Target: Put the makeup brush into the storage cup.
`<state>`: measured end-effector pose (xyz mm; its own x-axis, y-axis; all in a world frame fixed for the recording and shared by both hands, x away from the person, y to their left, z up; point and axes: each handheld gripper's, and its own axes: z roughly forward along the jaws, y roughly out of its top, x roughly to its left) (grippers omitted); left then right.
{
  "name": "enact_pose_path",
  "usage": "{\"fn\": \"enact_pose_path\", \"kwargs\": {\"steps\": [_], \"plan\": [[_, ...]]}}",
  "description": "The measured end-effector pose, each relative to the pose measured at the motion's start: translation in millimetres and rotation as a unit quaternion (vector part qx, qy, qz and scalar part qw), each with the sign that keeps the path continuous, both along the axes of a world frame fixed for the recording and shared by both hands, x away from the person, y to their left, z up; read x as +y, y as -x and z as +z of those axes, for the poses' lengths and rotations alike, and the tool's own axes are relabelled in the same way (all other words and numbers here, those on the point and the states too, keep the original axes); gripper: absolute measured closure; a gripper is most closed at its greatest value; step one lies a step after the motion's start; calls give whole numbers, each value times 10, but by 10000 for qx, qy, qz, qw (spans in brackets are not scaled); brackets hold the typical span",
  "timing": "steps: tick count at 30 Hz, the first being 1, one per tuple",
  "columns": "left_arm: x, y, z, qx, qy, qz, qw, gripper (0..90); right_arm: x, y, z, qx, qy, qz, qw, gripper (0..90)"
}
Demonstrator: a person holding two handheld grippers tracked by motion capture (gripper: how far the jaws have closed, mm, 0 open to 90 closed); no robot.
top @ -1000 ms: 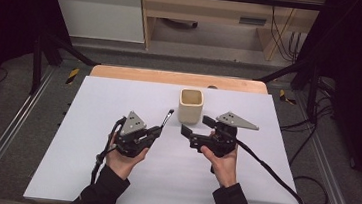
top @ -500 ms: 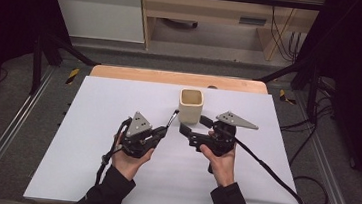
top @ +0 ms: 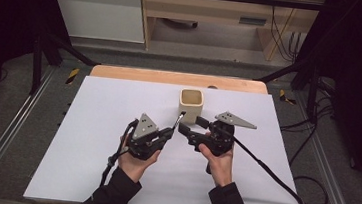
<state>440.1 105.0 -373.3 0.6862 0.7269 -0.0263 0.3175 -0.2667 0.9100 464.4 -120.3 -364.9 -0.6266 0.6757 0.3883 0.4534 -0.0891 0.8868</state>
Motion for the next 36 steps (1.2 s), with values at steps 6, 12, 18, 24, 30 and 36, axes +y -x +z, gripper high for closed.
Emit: {"fn": "enact_pose_path", "kwargs": {"steps": [6,12,18,24,30,36], "plan": [[-47,39,18,-44,65,-54,10000,839,5,1,-4,68,-61,39,10000,304],[-85,72,30,-88,102,-93,9999,839,16,-3,-11,112,-127,7,9999,363],[-117,92,30,-119,108,-111,9998,839,25,-10,-24,156,-145,58,9998,436],[-145,102,23,-121,114,-128,9998,839,34,-16,-39,198,-190,132,9995,528],[-153,109,20,-129,118,-130,9998,839,44,-16,-42,315,-308,207,9988,634],[-160,114,17,-139,96,-130,9998,839,50,-22,-50,396,-376,309,9980,711]]}}
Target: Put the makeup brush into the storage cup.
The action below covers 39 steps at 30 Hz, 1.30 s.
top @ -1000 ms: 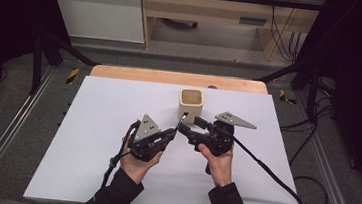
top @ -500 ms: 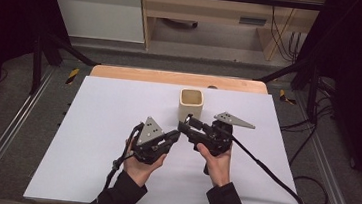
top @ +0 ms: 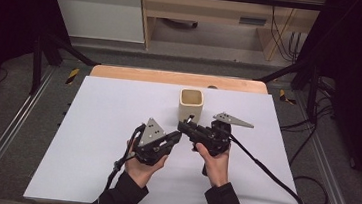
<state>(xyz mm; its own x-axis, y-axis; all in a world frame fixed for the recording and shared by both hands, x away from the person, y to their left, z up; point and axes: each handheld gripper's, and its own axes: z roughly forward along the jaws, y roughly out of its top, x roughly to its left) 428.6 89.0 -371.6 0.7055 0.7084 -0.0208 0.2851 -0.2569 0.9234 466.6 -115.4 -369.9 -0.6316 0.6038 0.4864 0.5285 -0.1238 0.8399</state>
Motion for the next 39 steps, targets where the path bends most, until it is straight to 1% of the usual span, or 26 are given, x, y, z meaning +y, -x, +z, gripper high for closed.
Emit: {"fn": "enact_pose_path", "kwargs": {"steps": [8,13,18,19,20,22,24,25,27,28,32,37,39], "plan": [[1,8,2,-14,5,13,10000,839,2,-5,-5,64,-87,41,9999,787],[1,11,-1,-19,7,11,10000,839,2,-5,-5,72,-159,121,9998,824],[6,20,1,-33,13,-4,10000,839,-1,1,-5,48,-168,148,9997,829],[6,22,2,-39,25,-7,10000,839,-2,8,3,83,-173,154,9997,830],[7,23,3,-43,32,-11,10000,839,-4,6,-1,32,-168,161,9997,830],[9,23,4,-77,50,-27,10000,837,-5,10,2,9,-173,157,9997,831],[18,19,6,-91,128,-61,9999,832,-10,14,10,-34,-179,157,9997,831],[25,15,8,-100,206,-91,9997,821,-13,15,14,-56,-184,151,9997,831],[43,7,20,-92,266,-108,9995,766,-21,20,26,-95,-149,102,9998,831],[51,3,25,-90,275,-148,9995,740,-24,19,28,-155,-140,69,9998,831],[102,6,47,-192,198,-187,9994,638,-50,22,61,-263,-86,-69,9996,831],[202,-20,68,-145,219,-234,9994,540,-90,20,103,-399,-26,-152,9991,830],[246,-25,65,-163,165,-233,9995,507,-105,22,119,-441,11,-183,9989,830]]}}
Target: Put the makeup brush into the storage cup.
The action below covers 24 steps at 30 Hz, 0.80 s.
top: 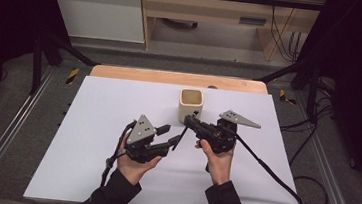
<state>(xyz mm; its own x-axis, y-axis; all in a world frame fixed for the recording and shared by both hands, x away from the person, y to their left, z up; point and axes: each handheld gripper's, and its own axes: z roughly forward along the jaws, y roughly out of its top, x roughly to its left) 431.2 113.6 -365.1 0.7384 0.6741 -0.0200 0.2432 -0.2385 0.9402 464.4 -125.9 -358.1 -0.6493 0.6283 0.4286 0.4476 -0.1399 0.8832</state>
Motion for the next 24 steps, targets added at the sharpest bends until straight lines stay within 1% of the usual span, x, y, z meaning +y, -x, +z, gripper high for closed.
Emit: {"fn": "enact_pose_path", "kwargs": {"steps": [2,4,6,11,14,19,20,21,24], "plan": [[51,-11,-9,27,-36,-22,10000,472,-17,1,14,-81,53,-50,9999,830],[103,-29,-20,109,-91,-1,9999,444,-36,0,30,-135,96,-54,9998,829],[170,-49,-32,189,-65,-19,9998,408,-50,-2,44,-166,111,-56,9998,830],[346,-86,-60,303,-56,73,9995,339,-79,-21,60,-242,245,-122,9993,830],[449,-89,-83,281,-100,154,9994,283,-95,-37,65,-311,345,-148,9988,830],[629,-83,-148,265,-86,272,9992,221,-130,-58,87,-408,461,-212,9979,830],[663,-82,-161,262,-73,307,9992,209,-138,-58,95,-394,463,-225,9979,830],[696,-82,-173,267,-57,328,9991,198,-146,-65,101,-433,463,-225,9977,830],[785,-81,-199,240,1,353,9991,173,-173,-76,122,-454,500,-276,9973,829]]}}
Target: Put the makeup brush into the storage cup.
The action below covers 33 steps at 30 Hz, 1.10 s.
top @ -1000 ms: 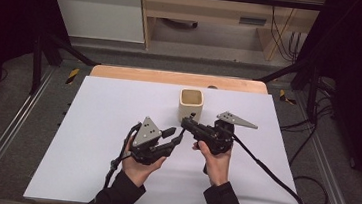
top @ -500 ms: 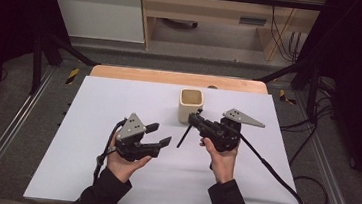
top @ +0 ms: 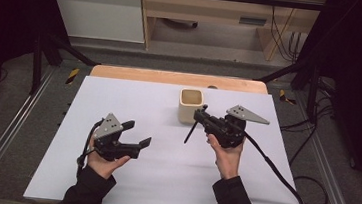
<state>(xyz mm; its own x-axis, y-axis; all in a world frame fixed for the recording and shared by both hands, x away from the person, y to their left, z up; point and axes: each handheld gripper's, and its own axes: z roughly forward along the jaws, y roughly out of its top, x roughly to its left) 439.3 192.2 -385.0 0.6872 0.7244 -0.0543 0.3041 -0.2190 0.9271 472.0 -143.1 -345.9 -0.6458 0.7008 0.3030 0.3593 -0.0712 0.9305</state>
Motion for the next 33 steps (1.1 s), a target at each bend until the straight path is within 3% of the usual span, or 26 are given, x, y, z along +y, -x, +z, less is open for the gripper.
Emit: {"fn": "enact_pose_path", "kwargs": {"steps": [3,13,22,33], "plan": [[86,21,-32,-119,-31,62,9999,161,-19,-2,18,-24,23,-36,10000,829],[452,52,-135,-220,-83,493,9985,124,-83,-53,67,-111,123,-150,9998,829],[713,104,-260,-232,-150,721,9970,90,-109,-135,129,-239,170,-316,9991,829],[831,112,-346,-195,-248,848,9959,70,-43,-275,230,-347,284,-447,9980,829]]}}
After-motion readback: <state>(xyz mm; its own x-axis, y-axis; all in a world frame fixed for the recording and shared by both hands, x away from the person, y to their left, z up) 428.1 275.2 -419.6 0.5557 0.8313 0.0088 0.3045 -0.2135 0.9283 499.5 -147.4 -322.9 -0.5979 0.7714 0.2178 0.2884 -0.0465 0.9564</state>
